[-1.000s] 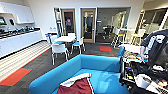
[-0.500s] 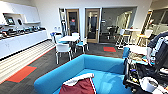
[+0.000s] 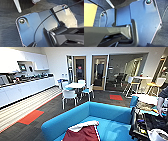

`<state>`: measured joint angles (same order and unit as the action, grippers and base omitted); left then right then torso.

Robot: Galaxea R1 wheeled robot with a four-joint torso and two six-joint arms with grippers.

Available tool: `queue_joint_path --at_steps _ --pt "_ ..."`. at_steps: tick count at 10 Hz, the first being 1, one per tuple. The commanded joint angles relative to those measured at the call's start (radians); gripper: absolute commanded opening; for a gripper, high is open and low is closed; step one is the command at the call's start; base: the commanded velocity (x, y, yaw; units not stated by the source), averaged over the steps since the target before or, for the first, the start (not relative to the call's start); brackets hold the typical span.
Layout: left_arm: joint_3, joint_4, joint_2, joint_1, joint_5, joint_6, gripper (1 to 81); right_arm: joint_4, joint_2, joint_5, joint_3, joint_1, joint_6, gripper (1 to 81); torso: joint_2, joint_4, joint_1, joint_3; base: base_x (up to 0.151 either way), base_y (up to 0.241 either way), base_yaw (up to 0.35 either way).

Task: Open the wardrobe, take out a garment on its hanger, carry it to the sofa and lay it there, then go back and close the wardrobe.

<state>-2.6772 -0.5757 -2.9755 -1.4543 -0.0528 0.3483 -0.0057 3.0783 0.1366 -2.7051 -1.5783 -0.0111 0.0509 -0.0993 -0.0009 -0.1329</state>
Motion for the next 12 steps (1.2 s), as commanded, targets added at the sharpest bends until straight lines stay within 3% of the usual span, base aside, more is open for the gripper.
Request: queue_joint_path --at_steps 1,12 --pt "0.002 -0.013 0.006 0.047 0.042 -0.002 81.1 0.003 0.007 -0.054 0.004 0.028 -0.006 81.1 0.0 0.0 0.001 0.0 0.0 0.0 0.222" --pt "0.002 -0.023 0.004 0.044 0.045 -0.003 81.1 -0.005 0.01 -0.061 -0.014 0.016 -0.006 81.1 0.0 0.0 0.001 0.0 0.0 0.0 0.241"
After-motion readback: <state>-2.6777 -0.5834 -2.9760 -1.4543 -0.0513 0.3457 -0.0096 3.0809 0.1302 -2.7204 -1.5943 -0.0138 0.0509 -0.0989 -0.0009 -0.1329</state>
